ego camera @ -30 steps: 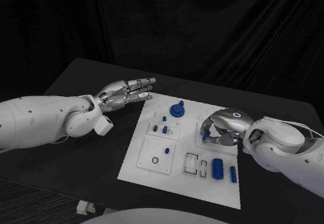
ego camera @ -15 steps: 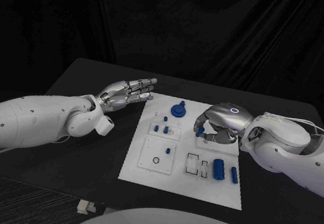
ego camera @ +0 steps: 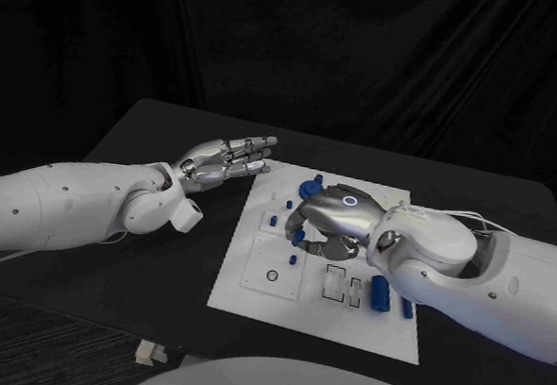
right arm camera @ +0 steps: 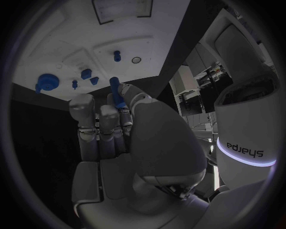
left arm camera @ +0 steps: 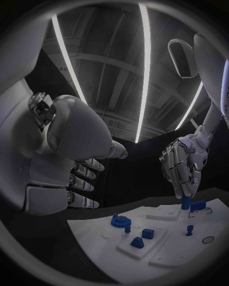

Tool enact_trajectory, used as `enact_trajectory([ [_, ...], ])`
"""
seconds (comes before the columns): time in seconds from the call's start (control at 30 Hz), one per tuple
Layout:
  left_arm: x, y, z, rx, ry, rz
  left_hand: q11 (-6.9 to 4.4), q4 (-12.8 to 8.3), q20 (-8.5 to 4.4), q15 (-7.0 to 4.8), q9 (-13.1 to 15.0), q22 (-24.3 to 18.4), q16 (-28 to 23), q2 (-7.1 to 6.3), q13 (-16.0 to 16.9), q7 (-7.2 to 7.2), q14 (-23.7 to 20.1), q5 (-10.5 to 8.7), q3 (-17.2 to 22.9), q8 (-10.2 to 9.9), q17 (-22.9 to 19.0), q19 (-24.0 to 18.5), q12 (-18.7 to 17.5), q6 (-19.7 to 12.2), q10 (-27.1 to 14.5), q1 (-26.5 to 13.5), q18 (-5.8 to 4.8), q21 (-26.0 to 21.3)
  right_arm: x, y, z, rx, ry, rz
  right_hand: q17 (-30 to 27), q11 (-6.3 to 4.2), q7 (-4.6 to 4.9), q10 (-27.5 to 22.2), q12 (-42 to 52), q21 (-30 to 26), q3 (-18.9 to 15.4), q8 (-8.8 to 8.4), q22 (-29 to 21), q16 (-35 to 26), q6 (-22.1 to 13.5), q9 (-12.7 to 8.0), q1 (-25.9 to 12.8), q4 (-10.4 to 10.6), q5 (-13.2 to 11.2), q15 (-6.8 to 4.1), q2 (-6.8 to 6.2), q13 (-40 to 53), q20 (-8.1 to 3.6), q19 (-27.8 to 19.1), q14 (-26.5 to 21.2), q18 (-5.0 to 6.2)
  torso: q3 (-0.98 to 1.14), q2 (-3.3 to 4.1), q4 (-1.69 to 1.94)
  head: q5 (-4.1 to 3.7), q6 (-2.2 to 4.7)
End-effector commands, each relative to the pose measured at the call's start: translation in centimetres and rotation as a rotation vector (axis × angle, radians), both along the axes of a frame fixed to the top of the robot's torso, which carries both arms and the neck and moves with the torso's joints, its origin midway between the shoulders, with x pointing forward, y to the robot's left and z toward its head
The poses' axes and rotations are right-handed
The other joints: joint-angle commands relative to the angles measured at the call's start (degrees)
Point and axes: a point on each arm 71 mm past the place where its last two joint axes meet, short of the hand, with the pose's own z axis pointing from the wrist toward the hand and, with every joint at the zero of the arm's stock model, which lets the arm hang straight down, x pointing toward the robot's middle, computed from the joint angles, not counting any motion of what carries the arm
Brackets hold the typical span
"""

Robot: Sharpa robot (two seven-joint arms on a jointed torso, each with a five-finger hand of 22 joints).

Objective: Assemble the parts on the task board

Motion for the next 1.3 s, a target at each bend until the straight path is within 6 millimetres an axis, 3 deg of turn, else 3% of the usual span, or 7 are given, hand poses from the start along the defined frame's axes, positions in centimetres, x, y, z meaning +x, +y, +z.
enact_trajectory([
  [0.03, -0.1, -0.1, 0.3, -0.042, -0.024, -0.008, 0.35, -0.1, -0.16, 0.42, 0.1, 0.0, 0.3, 0.1, 0.1, 0.02, 0.2, 0.34, 0.3, 0.3, 0.0, 0.3, 0.2, 0.0, -0.2, 0.4, -0.07, 0.3, -0.1, 0.9, -0.6, -0.025, -0.038, 0.007, 0.9, -0.7, -0.01, 1.2, -0.3, 0.6, 0.3, -0.34, 5.9, 0.9, -0.4, 0.0, -0.3, -0.1, 0.2, 0.23, -0.49, 0.4, 0.33, 0.3, 0.6, -0.69, 0.01, 0.01, 0.01, 0.13, -0.01],
  [0.5, 0.0, -0.2, 0.3, -0.04, -0.027, -0.005, 0.4, -0.2, -0.17, 0.46, 0.1, -0.4, 0.2, 0.39, 0.0, 0.09, 0.1, 0.43, 0.6, 0.3, 0.0, 0.1, 0.2, 0.0, -0.2, 0.4, -0.15, 0.1, -1.2, 3.6, -3.1, -0.03, 0.004, 0.051, 1.6, -0.65, 0.03, 1.2, -0.5, 1.4, 0.8, -0.61, 6.1, 1.3, -0.5, -0.1, -0.4, -0.3, 0.2, 0.25, -0.51, 0.4, 0.38, 0.6, 1.1, -0.77, -0.02, 0.02, 0.02, 0.35, -0.01],
  [1.3, 0.0, -0.2, 0.1, -0.037, -0.022, -0.004, 0.44, -0.2, -0.17, 0.63, 0.1, -0.5, 0.2, 0.73, 0.0, 0.35, 0.1, 0.41, 0.9, 0.3, 0.0, 0.0, 0.1, 0.2, -0.4, 0.4, -0.29, 0.1, -2.2, 3.4, -4.6, -0.03, 0.042, 0.039, 2.6, -0.62, 0.08, 1.3, -0.7, 2.6, 1.1, -0.88, 6.3, 2.1, -0.6, -0.1, -0.5, -0.7, 0.3, 0.28, -0.65, 0.4, 0.44, 1.1, 1.6, -0.92, -0.01, 0.0, -0.01, 0.74, -0.01],
])
